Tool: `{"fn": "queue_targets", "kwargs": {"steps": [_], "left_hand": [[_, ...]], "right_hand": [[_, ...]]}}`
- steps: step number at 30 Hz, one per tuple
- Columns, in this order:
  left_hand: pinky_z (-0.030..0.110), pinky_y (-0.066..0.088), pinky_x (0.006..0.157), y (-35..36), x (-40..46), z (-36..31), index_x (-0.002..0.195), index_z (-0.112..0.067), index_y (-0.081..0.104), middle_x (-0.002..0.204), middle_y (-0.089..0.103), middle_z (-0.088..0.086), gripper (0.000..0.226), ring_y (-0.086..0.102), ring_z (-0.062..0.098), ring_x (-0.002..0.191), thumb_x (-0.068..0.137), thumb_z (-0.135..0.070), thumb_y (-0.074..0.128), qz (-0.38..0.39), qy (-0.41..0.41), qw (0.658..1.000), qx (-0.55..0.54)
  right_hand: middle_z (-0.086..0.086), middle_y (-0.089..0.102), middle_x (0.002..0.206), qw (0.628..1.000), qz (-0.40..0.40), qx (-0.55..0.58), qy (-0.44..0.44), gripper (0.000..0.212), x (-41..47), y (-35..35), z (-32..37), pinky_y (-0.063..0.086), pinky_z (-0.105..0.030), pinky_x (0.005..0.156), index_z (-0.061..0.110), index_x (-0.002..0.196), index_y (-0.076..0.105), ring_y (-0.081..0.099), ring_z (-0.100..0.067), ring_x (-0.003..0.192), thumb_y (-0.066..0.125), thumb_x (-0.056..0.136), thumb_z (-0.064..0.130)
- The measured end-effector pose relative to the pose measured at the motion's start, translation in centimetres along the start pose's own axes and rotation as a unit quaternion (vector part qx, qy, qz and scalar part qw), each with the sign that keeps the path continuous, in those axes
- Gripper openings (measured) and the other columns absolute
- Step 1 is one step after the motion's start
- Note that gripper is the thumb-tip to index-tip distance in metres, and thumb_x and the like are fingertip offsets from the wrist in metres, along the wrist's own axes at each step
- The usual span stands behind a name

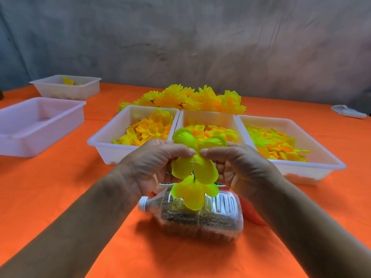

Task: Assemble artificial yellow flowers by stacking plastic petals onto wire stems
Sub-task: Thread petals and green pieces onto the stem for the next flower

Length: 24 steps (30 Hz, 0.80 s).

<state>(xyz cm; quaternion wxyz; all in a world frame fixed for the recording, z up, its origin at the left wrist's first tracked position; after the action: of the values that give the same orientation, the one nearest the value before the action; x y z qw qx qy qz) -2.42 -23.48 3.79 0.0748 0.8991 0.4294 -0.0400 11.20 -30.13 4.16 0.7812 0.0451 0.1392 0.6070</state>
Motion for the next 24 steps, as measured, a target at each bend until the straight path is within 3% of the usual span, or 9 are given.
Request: {"fn": "queue_targets", "kwargs": {"steps": [3,8,12,18,21,24], "left_hand": [[0.023,0.048,0.047,0.2,0.3,0.4,0.076,-0.013,0.061,0.059,0.065,0.001,0.027,0.06,0.012,0.05,0.052,-0.023,0.068,0.023,-0.017,1.0,-0.011],[0.022,0.049,0.044,0.2,0.9,1.0,0.079,-0.013,0.063,0.058,0.064,0.0,0.028,0.059,0.01,0.047,0.054,-0.024,0.068,0.052,-0.025,0.998,-0.033],[0.023,0.051,0.048,-0.5,1.7,1.7,0.07,-0.014,0.074,0.063,0.069,0.0,0.01,0.065,0.012,0.053,0.065,-0.021,0.069,0.09,-0.03,0.994,-0.05],[0.027,0.055,0.057,-1.9,3.0,2.3,0.082,-0.023,0.077,0.076,0.073,-0.002,0.009,0.071,0.013,0.068,0.076,-0.023,0.07,0.135,-0.017,0.989,-0.052],[0.027,0.054,0.059,-2.3,3.4,2.6,0.085,-0.022,0.077,0.08,0.073,-0.002,0.009,0.071,0.013,0.071,0.079,-0.023,0.07,0.136,-0.006,0.989,-0.052],[0.025,0.054,0.055,-2.0,3.4,2.7,0.076,-0.021,0.077,0.074,0.072,0.0,0.01,0.07,0.013,0.065,0.079,-0.02,0.068,0.144,-0.016,0.987,-0.069]], "right_hand": [[-0.012,0.071,0.072,1.0,-0.011,0.009,0.01,0.055,0.0,-0.1,-0.1,0.055,-0.027,0.046,-0.001,0.115,0.054,0.067,-0.018,0.053,0.07,0.063,0.0],[-0.009,0.068,0.062,1.0,0.003,0.009,0.017,0.037,-0.2,-0.2,-0.2,0.052,-0.024,0.042,0.003,0.088,0.06,0.065,-0.017,0.048,0.068,0.052,0.004],[-0.008,0.068,0.06,0.999,0.009,0.015,0.027,0.013,0.0,-0.3,-0.6,0.054,-0.025,0.045,0.005,0.083,0.06,0.065,-0.017,0.049,0.063,0.073,-0.003],[-0.008,0.07,0.065,1.0,0.012,0.007,0.019,0.037,0.1,0.0,-0.5,0.056,-0.029,0.052,0.009,0.086,0.061,0.067,-0.019,0.054,0.069,0.049,0.009],[-0.007,0.07,0.065,1.0,0.006,0.009,0.022,0.027,0.3,-0.1,-0.6,0.055,-0.028,0.051,0.01,0.089,0.061,0.067,-0.018,0.054,0.069,0.065,0.001],[-0.008,0.069,0.064,0.999,-0.004,0.016,0.037,0.022,0.4,-0.2,-0.9,0.055,-0.028,0.05,0.009,0.096,0.06,0.067,-0.019,0.052,0.064,0.077,-0.002]]}}
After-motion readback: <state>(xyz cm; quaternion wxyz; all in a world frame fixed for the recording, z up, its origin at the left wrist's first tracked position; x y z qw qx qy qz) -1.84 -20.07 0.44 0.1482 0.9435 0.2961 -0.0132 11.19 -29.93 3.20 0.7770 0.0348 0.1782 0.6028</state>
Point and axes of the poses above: each hand's wrist, its own x-axis towards the middle knuckle, its own y-axis out of the palm, z = x × y, the point moved 2 cm from there along x, towards the middle knuckle
